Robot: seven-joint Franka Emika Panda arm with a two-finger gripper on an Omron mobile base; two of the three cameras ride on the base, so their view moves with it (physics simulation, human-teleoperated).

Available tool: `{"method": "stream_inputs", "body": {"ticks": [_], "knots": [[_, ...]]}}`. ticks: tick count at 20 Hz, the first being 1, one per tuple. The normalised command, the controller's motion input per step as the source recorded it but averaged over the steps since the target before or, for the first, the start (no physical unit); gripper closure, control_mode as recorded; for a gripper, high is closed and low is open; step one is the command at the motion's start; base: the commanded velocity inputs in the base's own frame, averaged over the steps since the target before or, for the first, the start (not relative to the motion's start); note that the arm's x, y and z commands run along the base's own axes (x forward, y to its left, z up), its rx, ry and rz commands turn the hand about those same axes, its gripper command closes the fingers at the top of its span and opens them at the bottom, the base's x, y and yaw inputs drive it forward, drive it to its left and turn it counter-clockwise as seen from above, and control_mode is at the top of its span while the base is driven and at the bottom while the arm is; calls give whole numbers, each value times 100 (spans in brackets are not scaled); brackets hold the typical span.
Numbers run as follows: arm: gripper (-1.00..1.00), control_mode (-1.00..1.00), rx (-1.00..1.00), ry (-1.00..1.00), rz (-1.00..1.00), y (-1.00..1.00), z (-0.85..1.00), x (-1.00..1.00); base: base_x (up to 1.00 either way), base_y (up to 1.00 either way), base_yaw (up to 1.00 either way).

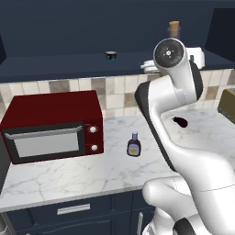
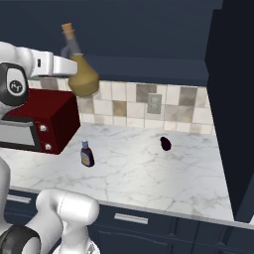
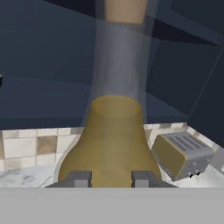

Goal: Pick the oil and vinegar bottle and condiment bottle from the counter and place them in the cabinet.

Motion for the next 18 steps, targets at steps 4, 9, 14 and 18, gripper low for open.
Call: {"method": "stream_inputs", "body": {"ticks": [4,9,14,18], "knots": [[100,-100,0,-1,0,0,0,11,0,0,0],[100,-100,-2,-7,0,0,0,19,0,0,0],[100,-100,-2,-8,0,0,0,28,0,0,0],[100,-100,0,-1,0,-5,0,41,0,0,0]]}}
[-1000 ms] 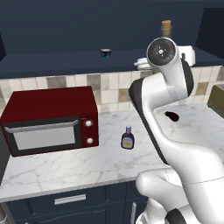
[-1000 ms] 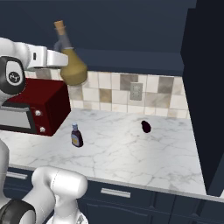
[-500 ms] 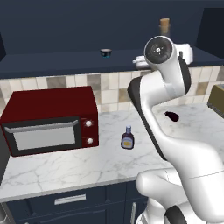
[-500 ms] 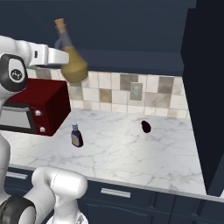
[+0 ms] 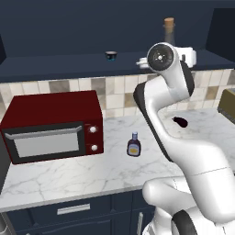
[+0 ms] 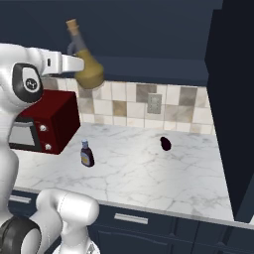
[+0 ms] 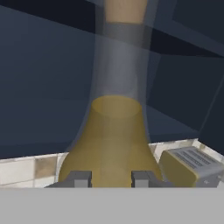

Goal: Pick the oil and vinegar bottle and condiment bottle from the counter and place them in the cabinet.

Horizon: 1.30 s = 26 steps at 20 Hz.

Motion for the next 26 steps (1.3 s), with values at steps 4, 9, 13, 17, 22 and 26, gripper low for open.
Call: {"method": "stream_inputs", "body": {"ticks": [4,9,13,17,22,26], "knots": [[100,-100,0,0,0,-8,0,41,0,0,0],[100,-100,0,0,0,-7,0,42,0,0,0],[100,-100,0,0,0,-6,1,40,0,0,0],[100,-100,0,0,0,-3,0,36,0,0,0],[100,-100,1,0,0,-2,0,33,0,0,0],[100,-100,3,0,0,-5,0,38,0,0,0]]}}
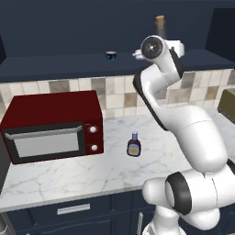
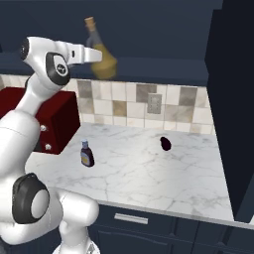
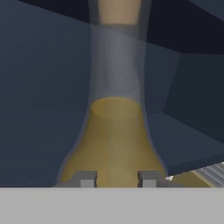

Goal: Pick the oil and vinegar bottle and condiment bottle from the counter and place them in the cabinet.

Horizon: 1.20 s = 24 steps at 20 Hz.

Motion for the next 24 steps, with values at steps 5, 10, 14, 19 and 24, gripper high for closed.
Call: {"method": "stream_inputs", "body": {"ticks": [5,10,14,19,24], "knots": [[100,-100,3,0,0,-9,0,42,0,0,0],[100,-100,3,0,0,-9,0,41,0,0,0],[100,-100,5,0,0,-7,-4,23,0,0,0],[100,-100,2,0,0,-8,-15,26,0,0,0],[100,-100,0,0,0,-9,-16,30,0,0,0]]}}
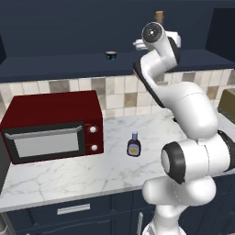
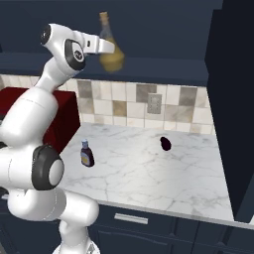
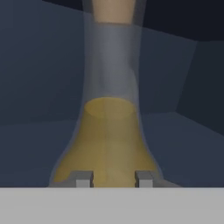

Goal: Pick the oil and vinegar bottle and condiment bottle from the counter and place them in the cabinet.

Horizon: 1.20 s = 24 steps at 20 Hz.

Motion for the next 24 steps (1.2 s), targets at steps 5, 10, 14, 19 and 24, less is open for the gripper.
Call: {"method": "stream_inputs", "body": {"ticks": [5,10,14,19,24], "knots": [[100,-100,0,0,0,-10,-16,32,0,0,0],[-100,-100,1,0,0,-8,-24,34,0,0,0],[-100,-100,2,0,0,-6,-29,35,0,0,0],[-100,-100,1,0,0,-14,-30,24,0,0,0],[-100,-100,1,0,0,-16,-25,8,0,0,0]]}}
